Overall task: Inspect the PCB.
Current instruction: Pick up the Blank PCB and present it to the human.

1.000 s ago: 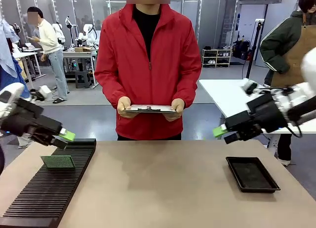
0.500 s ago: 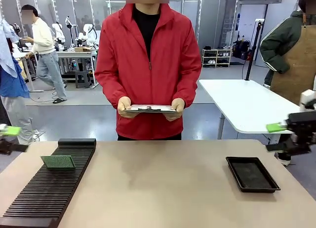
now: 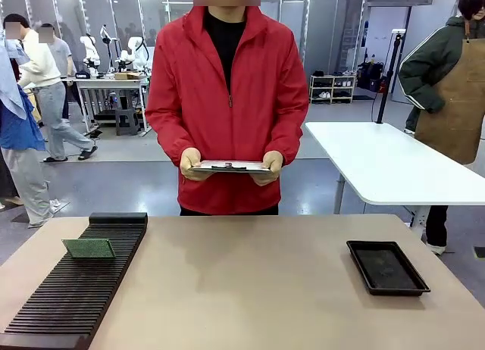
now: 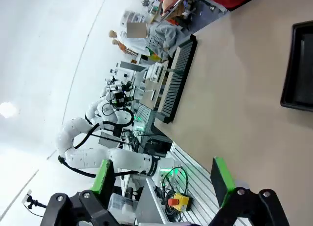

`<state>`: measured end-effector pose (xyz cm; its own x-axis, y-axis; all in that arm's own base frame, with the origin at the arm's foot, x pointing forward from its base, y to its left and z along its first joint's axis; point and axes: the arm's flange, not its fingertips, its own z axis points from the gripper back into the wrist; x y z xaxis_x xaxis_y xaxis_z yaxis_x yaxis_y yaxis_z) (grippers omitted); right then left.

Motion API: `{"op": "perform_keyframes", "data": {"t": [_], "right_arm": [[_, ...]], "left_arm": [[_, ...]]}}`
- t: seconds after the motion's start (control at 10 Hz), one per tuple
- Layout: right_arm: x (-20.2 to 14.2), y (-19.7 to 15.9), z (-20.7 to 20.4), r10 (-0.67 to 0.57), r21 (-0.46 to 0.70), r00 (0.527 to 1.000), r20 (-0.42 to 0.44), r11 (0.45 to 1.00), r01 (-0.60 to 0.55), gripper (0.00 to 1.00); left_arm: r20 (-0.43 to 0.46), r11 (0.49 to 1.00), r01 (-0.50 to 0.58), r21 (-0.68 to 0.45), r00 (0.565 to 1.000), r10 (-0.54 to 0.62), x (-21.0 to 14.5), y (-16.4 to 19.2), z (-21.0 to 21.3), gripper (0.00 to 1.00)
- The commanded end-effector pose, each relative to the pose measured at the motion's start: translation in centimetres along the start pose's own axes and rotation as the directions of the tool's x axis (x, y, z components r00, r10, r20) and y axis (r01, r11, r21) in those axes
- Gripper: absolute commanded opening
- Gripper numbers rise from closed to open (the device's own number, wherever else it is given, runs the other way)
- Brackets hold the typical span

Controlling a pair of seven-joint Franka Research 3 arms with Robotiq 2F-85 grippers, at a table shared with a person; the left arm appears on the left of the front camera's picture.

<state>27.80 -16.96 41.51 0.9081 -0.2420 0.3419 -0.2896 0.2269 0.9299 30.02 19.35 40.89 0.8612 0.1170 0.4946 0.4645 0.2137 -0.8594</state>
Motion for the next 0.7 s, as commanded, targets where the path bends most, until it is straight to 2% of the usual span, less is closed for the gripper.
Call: {"op": "perform_keyframes", "data": {"t": [0.0,0.1,0.3,0.6], "right_arm": [[-1.4,-1.8,1.3,0.04,0.019,0.999,0.009,0.999,-0.04,1.0],[-2.0,-2.1,2.3,0.029,0.017,0.999,0.031,0.999,-0.029,1.0],[-3.2,-2.3,4.0,0.035,0.008,0.998,0.049,0.999,-0.035,1.0],[-3.5,-2.6,3.7,0.049,-0.011,0.999,0.024,0.999,-0.049,1.0]], "left_arm": [[0.021,1.0,0.007,0.03,1.0,-0.008,-0.2,0.8,2.7,1.0],[0.025,0.998,0.003,0.062,1.0,-0.004,-0.9,0.7,4.5,1.0],[0.094,0.996,-0.032,0.083,0.995,0.024,-2.3,0.4,7.5,1.0],[0.13,0.992,-0.055,0.115,0.991,0.039,-2.4,0.0,8.4,1.0]]}}
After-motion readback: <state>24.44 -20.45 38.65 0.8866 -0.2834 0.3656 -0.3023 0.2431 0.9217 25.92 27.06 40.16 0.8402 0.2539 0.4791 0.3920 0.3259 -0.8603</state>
